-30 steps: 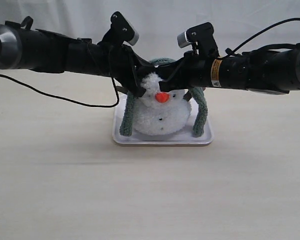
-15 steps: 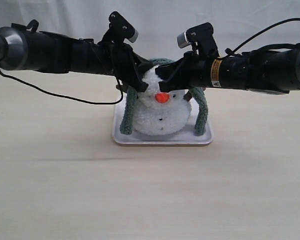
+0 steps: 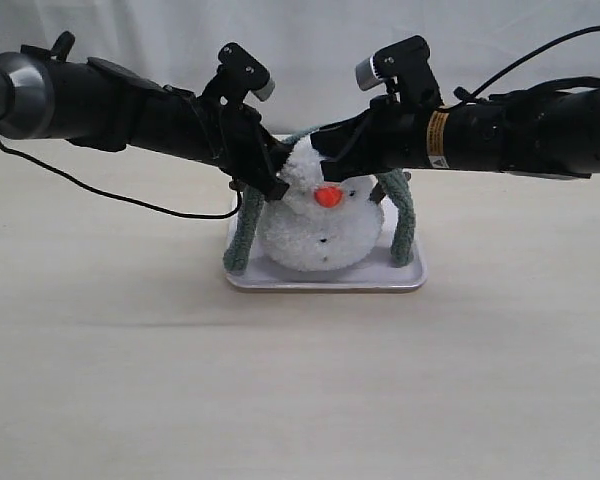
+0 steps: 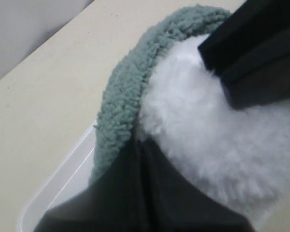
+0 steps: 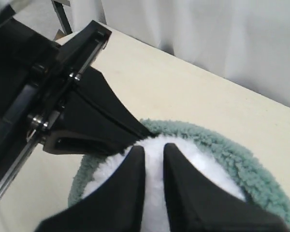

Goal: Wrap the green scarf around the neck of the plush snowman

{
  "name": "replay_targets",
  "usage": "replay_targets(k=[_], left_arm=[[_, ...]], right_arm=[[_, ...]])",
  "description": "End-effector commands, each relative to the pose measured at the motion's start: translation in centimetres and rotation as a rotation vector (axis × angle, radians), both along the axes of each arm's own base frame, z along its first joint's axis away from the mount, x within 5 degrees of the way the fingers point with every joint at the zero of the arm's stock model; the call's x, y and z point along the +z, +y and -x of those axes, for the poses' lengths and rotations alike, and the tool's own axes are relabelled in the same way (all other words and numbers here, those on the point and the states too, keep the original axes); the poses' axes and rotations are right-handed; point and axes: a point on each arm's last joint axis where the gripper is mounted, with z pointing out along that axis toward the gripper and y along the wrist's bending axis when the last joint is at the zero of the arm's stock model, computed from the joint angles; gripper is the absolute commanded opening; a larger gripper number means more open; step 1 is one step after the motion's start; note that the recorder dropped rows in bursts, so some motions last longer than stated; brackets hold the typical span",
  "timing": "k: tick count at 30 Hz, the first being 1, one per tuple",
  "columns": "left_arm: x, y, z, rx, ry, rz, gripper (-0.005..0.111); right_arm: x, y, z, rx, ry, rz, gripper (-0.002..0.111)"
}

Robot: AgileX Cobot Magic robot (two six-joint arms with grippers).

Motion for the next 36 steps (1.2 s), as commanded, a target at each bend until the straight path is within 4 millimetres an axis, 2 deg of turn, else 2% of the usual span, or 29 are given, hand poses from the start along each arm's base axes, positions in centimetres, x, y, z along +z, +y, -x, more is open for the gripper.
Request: replay_targets(k=[1,5,9,11,15,19,23,28,30,33,36], left_arm=[[-0.2,-0.2,0.2,-0.019,0.023,0.004,0.000],[-0.2,-0.2,0.2,-0.019,0.023,0.004,0.000],[-0.2,-0.2,0.2,-0.016,0.022,0.003,0.000],[-0.2,-0.2,0.2,-0.016,0.022,0.003,0.000],[0.4,-0.2,0.3,-0.013,0.014,0.017,0.000],[2.2,-0.2,0.3,0.027,0.001,0.077,0.000],[3.6,-0.2,0.8,0.003,-0.020,0.093,0.000],[4.1,-0.3,1.2,-0.035,-0.021,0.099,0.000],[4.3,-0.2,1.2,-0.024,-0.006,0.105,0.000],[3.7,-0.1,1.7,-0.065,0.041,0.047,0.000],[3.0,0.3,1.8,-0.054,0.040,-0.014,0.000]], right_arm=[[1.8,-0.4,0.7,-0.017,-0.011,0.034,0.032],[3.2,-2.1,0.9,-0.181,0.004,0.133,0.045],[4.0,-3.2,2.2,-0.259,0.018,0.165,0.045],[4.2,-3.2,3.2,-0.229,0.012,0.172,0.045],[3.6,-3.7,4.1,-0.221,-0.013,0.247,0.045],[2.0,-4.5,3.5,-0.299,0.008,0.305,0.045],[0.6,-4.3,2.5,-0.294,0.038,0.317,0.044],[-0.3,-4.0,1.8,-0.293,0.060,0.314,0.032],[-0.4,-4.1,1.7,-0.300,0.056,0.322,0.033],[0.2,-5.2,1.4,-0.415,0.019,0.367,0.046],[-0.3,-5.5,1.5,-0.433,0.030,0.385,0.051]])
